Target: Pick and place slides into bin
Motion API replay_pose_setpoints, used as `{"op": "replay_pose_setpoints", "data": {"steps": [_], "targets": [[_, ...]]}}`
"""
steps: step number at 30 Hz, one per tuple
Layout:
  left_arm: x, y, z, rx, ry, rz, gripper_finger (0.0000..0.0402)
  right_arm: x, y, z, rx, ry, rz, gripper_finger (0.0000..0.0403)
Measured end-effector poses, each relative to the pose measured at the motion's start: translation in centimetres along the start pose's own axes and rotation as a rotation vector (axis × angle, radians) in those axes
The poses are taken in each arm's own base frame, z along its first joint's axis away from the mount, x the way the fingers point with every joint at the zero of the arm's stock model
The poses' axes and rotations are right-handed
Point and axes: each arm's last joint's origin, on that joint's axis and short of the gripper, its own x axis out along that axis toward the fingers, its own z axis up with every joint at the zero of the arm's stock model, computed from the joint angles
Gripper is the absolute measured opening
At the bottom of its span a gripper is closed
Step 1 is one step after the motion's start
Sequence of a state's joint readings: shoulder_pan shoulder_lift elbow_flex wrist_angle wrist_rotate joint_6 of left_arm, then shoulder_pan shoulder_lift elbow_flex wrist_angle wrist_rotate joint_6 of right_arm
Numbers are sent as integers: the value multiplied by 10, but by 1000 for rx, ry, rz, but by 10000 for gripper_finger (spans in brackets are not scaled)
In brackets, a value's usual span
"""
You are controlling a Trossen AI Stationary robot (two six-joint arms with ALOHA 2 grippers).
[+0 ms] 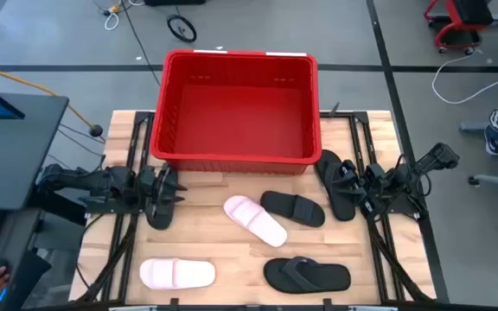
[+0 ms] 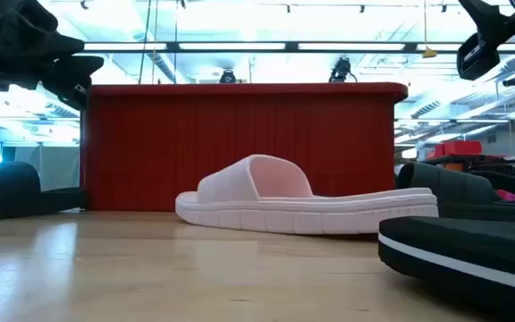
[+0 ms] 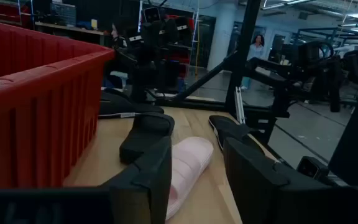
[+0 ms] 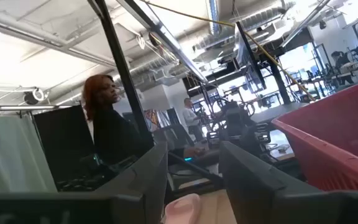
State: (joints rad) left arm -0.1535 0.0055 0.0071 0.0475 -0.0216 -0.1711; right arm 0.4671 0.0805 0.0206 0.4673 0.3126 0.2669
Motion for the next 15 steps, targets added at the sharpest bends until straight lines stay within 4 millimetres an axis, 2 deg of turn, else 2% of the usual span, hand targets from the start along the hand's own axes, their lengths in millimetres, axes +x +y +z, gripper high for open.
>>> {"op": "replay_pose_setpoints", "data": {"steps": [15], "targets": [[0,0,0,0,-1,0,149,0,0,0,0,0,0,154]]}}
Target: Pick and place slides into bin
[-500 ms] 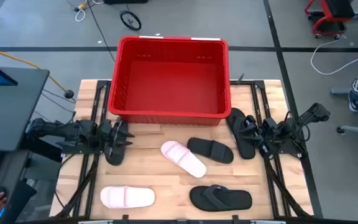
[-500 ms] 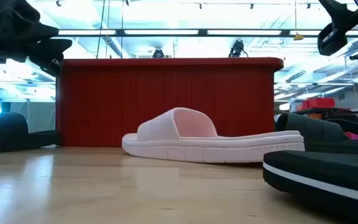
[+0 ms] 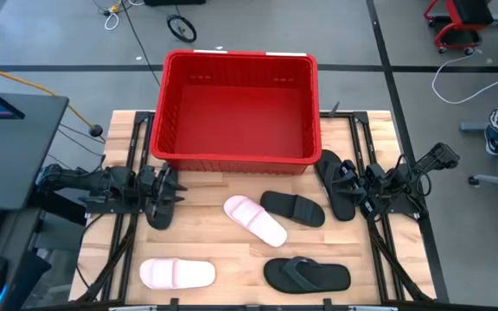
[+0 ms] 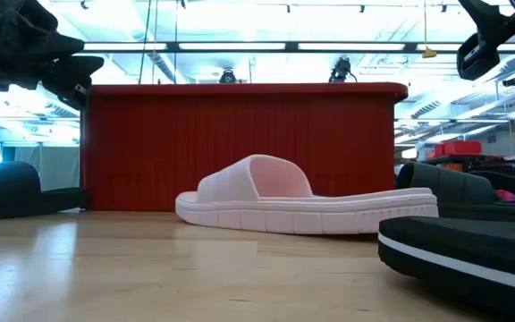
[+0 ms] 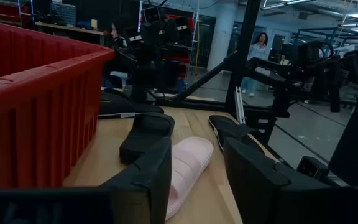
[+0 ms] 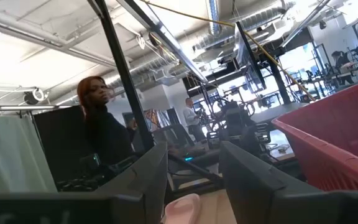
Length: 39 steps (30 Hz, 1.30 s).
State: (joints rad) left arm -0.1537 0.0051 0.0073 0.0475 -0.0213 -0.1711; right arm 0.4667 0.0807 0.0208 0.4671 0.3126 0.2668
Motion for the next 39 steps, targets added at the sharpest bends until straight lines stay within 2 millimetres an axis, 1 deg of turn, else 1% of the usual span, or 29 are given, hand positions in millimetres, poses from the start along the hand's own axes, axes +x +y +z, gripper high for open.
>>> {"op": "replay_pose_setpoints", "data": {"steps": [11,23,28,31,36,37,39], "targets": [[0,0,0,0,0,0,157,0,0,0,0,0,0,154],[0,0,0,0,1,0,144,0,0,0,0,0,0,154],[0,0,0,0,-3,1,148,0,0,0,0,0,0,154],[0,-1,6,-12,-65,4,152,0,0,0,0,0,0,154],[-3,-4,24,-237,-254,-56,156,0,0,0,0,0,0,154],[-4,-4,28,-248,-288,-67,156,0,0,0,0,0,0,154],[-7,-5,35,-214,-364,-83,154,0,0,0,0,0,0,154]]}}
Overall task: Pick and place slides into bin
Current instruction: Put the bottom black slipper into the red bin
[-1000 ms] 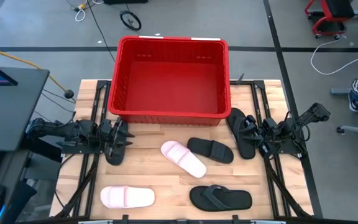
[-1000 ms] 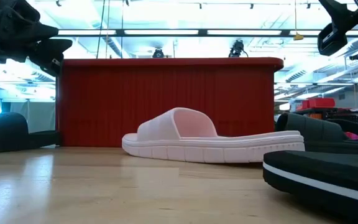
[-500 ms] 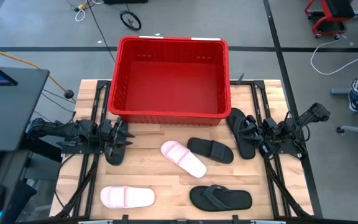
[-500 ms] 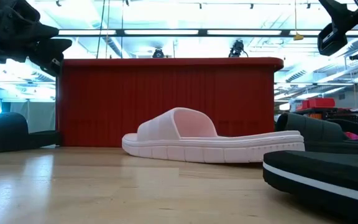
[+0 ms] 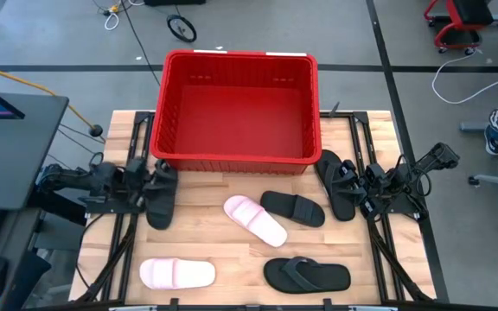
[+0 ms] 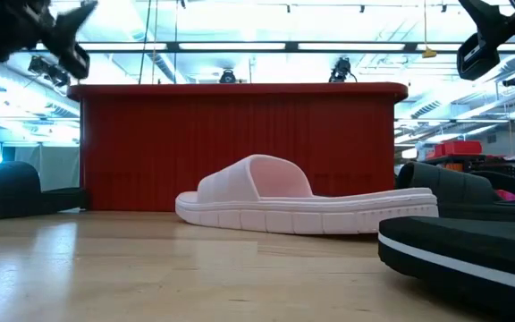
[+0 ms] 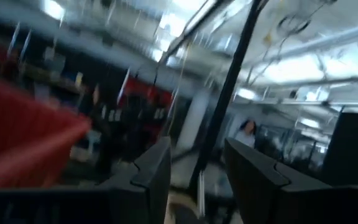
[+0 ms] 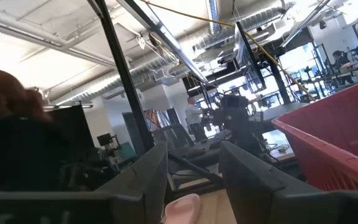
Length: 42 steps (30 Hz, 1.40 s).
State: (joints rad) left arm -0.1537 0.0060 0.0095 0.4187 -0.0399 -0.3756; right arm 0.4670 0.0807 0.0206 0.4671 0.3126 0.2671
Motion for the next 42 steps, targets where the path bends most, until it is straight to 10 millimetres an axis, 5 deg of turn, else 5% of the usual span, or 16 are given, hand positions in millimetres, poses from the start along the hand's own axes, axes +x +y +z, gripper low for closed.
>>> {"op": "replay_pose_setpoints", "data": {"steps": [5,17,24,31,38,42], "targets": [[2,-13,32,124,-128,-41,149,0,0,0,-1,3,-1,154],[-4,-41,106,83,-331,-94,158,0,0,0,-1,4,-1,154],[-7,-46,118,234,-368,-74,146,0,0,0,-1,3,-2,154],[-5,-41,113,134,-327,30,131,0,0,2,-71,-28,-22,154],[-1,-38,111,89,-306,86,126,-6,9,46,-97,-404,11,154],[4,-36,108,88,-290,140,129,-2,19,76,-101,-440,16,154]]}}
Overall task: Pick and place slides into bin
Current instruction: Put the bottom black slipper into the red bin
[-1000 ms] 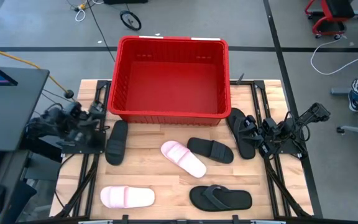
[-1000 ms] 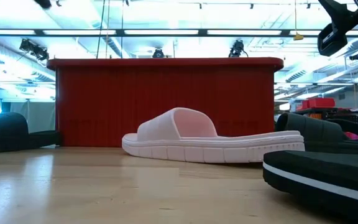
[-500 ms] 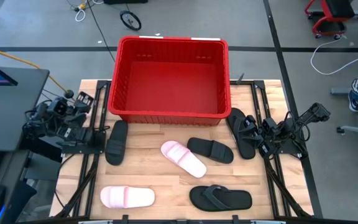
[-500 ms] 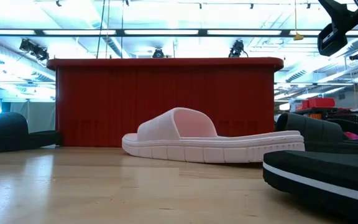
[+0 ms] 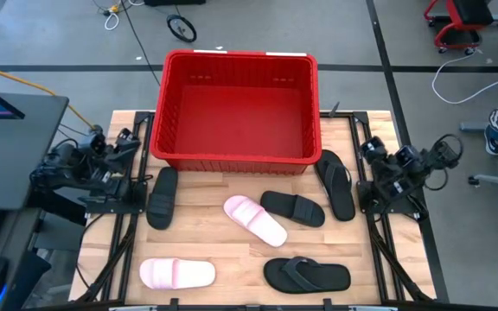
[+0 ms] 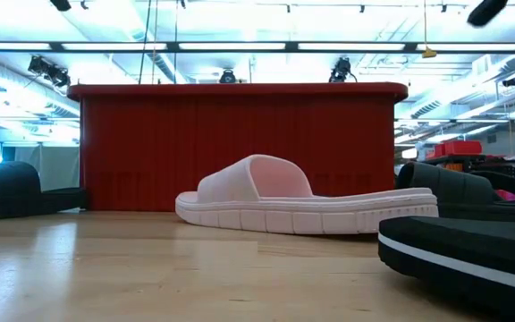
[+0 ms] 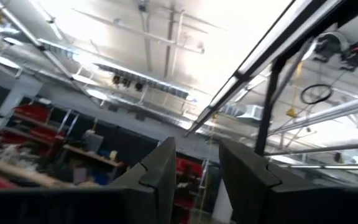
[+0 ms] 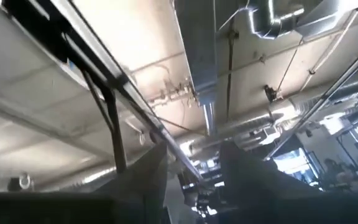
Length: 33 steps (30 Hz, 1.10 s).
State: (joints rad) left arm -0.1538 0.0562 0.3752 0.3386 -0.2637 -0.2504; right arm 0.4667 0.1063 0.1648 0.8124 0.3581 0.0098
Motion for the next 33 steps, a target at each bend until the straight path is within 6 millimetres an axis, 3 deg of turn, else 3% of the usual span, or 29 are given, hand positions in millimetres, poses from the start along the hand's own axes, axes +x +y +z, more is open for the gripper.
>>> {"op": "replay_pose_setpoints", "data": {"steps": [5,9,16,23,28,33], "targets": [[5,1,-6,17,29,31,129,38,17,9,-134,120,94,154],[7,1,-8,1,41,34,124,77,32,3,-204,191,119,154],[7,0,-6,-7,24,29,117,151,59,-22,-219,288,123,154],[7,0,-6,-30,30,12,110,207,79,-55,-188,526,87,154],[7,-1,-5,-43,33,13,119,229,75,-73,-168,799,-170,154],[13,-7,13,-19,38,13,141,227,59,-103,-59,1059,-465,154]]}}
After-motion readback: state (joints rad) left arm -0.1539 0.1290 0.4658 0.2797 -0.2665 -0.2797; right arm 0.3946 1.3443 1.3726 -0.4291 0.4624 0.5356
